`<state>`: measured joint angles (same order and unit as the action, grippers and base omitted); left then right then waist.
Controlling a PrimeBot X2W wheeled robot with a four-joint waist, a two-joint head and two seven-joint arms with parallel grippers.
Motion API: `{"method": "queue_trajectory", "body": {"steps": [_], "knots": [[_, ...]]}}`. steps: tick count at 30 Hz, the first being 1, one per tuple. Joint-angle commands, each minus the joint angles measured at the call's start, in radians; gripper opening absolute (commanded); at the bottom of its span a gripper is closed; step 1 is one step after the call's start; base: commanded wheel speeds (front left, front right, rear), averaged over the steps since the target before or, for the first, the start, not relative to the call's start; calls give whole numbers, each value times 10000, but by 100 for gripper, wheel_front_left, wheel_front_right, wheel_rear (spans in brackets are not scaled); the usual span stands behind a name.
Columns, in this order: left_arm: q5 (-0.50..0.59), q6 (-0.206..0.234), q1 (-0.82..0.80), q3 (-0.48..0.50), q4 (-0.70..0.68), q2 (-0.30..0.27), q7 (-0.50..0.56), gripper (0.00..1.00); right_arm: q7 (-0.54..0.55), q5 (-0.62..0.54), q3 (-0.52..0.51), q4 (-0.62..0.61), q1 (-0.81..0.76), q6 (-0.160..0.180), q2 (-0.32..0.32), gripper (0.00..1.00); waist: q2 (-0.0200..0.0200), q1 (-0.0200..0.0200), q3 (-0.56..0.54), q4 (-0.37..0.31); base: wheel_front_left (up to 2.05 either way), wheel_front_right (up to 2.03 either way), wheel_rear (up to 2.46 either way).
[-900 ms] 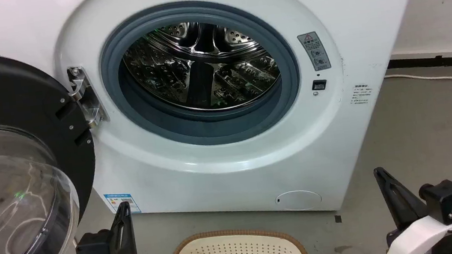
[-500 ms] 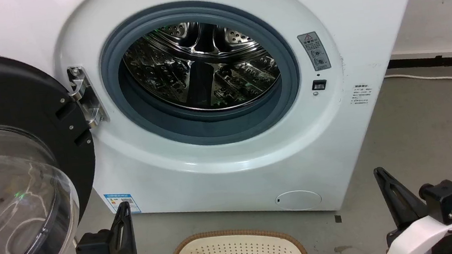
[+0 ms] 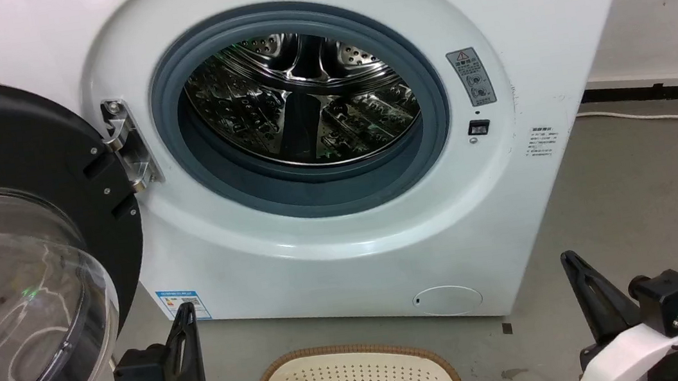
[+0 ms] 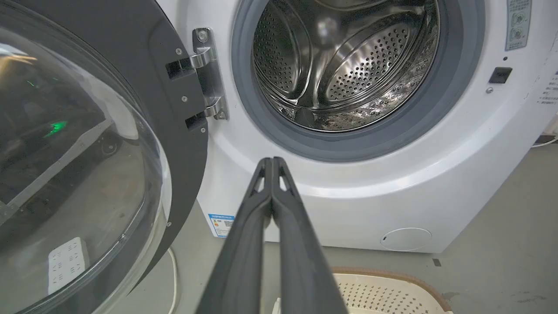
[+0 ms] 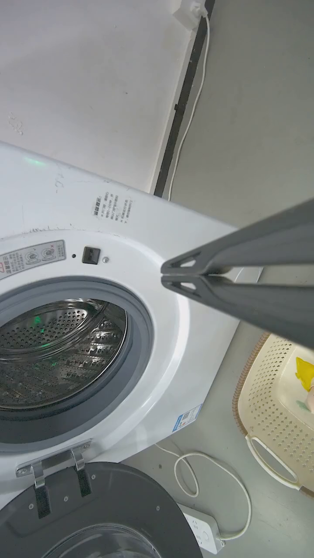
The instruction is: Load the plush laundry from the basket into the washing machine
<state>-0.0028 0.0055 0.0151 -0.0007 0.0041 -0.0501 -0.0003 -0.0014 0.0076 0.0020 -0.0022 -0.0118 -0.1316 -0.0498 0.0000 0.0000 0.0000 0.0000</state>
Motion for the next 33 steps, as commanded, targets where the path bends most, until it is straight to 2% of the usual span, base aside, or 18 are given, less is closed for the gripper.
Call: {"method": "queue_trajectory", "body": {"steps": [1,28,29,33], "knots": [[28,-55,-151,7,-41,-1,3,0,14,-76,-20,22,118,9,-4,0,0,0,0,0,0,0,0],[28,-55,-151,7,-41,-1,3,0,14,-76,-20,22,118,9,-4,0,0,0,0,0,0,0,0],[-1,0,-1,0,0,0,-2,100,-2,-12,-3,-1,0,0,0,100,0,0,0,0,0,0,0],[-7,9,7,-1,-1,0,-10,100,-10,6,10,-5,-6,0,0,100,0,0,1,-1,0,0,0]]}}
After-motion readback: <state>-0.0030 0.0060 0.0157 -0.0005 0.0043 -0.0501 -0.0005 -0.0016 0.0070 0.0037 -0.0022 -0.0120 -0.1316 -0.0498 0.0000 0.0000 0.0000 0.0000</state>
